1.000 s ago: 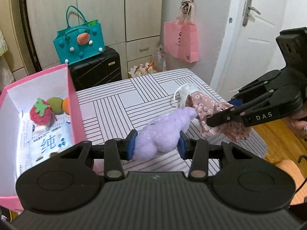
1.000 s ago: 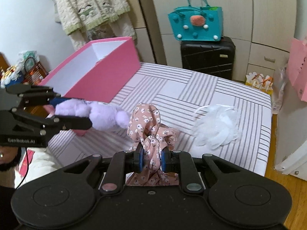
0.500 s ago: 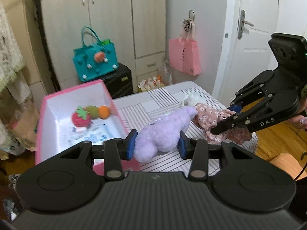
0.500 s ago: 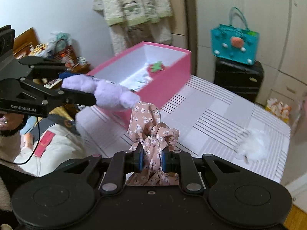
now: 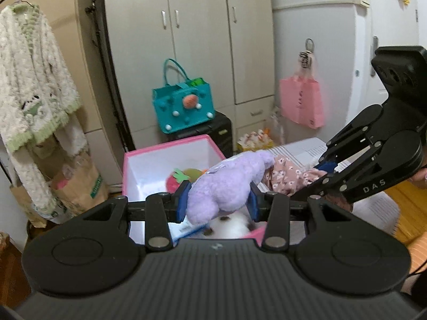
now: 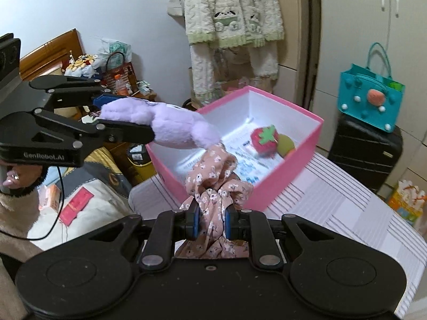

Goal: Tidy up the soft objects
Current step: 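Lift and carry the purple plush and floral cloth over the pink box, then lower the purple plush and floral cloth into the box and open both tools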

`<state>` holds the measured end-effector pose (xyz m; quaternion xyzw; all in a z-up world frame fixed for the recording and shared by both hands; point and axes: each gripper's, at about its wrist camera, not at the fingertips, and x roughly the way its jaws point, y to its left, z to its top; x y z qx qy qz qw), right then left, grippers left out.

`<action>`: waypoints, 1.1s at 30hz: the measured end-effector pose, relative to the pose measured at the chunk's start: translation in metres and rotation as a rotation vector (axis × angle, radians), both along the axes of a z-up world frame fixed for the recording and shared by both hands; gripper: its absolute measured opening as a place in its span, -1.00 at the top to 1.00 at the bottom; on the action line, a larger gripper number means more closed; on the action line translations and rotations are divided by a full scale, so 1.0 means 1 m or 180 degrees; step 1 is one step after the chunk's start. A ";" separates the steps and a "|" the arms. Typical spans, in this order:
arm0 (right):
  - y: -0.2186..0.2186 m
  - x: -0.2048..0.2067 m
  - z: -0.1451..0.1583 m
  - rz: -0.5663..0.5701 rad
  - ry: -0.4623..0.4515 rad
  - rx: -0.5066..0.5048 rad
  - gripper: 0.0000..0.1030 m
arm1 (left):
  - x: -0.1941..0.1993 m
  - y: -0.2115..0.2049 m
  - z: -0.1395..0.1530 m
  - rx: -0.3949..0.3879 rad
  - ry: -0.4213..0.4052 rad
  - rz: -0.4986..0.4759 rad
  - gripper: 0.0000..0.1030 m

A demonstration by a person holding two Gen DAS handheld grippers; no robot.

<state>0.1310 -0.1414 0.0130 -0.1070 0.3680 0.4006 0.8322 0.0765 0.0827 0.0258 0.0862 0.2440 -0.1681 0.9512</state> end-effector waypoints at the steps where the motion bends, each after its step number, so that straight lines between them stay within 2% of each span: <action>1: 0.006 0.008 0.001 0.0022 0.0011 0.0012 0.60 | 0.007 0.002 0.000 0.0029 -0.0036 0.0048 0.19; 5: 0.025 0.034 0.002 -0.0009 -0.0088 -0.0096 0.60 | 0.037 0.010 -0.004 0.0053 -0.0134 0.0179 0.19; 7: 0.032 0.050 0.001 -0.0051 -0.0130 -0.0117 0.60 | 0.054 0.015 -0.010 0.0005 -0.0174 0.0141 0.19; 10: 0.040 0.072 -0.004 -0.0106 -0.0112 -0.0117 0.60 | 0.086 0.021 -0.022 -0.0022 -0.0063 0.0169 0.19; 16: 0.063 0.113 -0.024 -0.0062 0.0047 -0.0163 0.60 | 0.134 0.018 -0.047 0.0373 -0.0090 0.0377 0.19; 20: 0.083 0.132 -0.036 0.0041 0.0060 -0.0252 0.60 | 0.163 0.019 -0.061 0.0526 -0.0071 0.0432 0.19; 23: 0.096 0.145 -0.045 0.0115 0.0142 -0.0283 0.60 | 0.182 0.018 -0.071 0.0613 -0.0036 0.0420 0.19; 33: 0.111 0.165 -0.065 0.0323 -0.0021 -0.0580 0.58 | 0.218 0.012 -0.095 0.0857 0.0152 0.0268 0.18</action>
